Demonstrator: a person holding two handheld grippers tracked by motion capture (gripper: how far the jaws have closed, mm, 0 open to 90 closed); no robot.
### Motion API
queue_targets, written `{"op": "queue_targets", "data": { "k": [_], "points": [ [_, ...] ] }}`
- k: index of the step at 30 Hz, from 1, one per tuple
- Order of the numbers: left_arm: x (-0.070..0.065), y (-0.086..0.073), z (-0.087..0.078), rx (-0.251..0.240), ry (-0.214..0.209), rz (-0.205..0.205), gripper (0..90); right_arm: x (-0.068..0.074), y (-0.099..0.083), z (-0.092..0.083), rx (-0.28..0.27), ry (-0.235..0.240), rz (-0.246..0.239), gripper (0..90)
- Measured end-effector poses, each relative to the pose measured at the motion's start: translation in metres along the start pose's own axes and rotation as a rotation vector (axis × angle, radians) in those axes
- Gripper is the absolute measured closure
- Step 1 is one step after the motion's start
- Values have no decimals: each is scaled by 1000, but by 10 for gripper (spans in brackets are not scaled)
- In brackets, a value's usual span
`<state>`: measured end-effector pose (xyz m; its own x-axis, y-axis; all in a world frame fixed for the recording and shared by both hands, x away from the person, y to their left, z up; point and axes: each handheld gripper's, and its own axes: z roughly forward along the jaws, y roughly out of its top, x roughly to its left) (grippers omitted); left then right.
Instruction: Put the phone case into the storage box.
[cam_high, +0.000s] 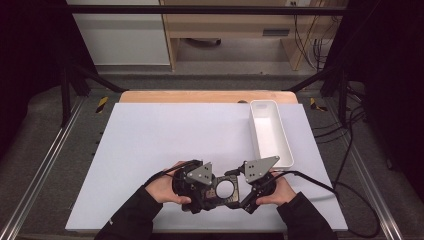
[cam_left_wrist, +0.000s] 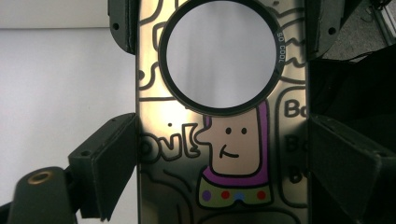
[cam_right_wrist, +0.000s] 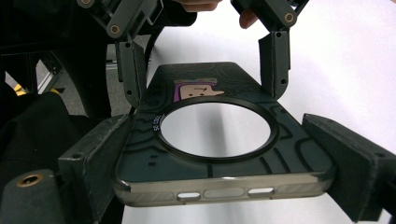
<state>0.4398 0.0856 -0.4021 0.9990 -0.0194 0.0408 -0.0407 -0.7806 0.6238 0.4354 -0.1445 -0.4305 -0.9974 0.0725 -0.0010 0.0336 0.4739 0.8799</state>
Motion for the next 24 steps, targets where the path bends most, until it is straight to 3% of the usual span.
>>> {"op": "queue_targets", "data": {
  "k": [24],
  "points": [
    [1,-1,2,-6,2,-6,97,1,1,-2,15,-6,-7,121]
  ]
}}
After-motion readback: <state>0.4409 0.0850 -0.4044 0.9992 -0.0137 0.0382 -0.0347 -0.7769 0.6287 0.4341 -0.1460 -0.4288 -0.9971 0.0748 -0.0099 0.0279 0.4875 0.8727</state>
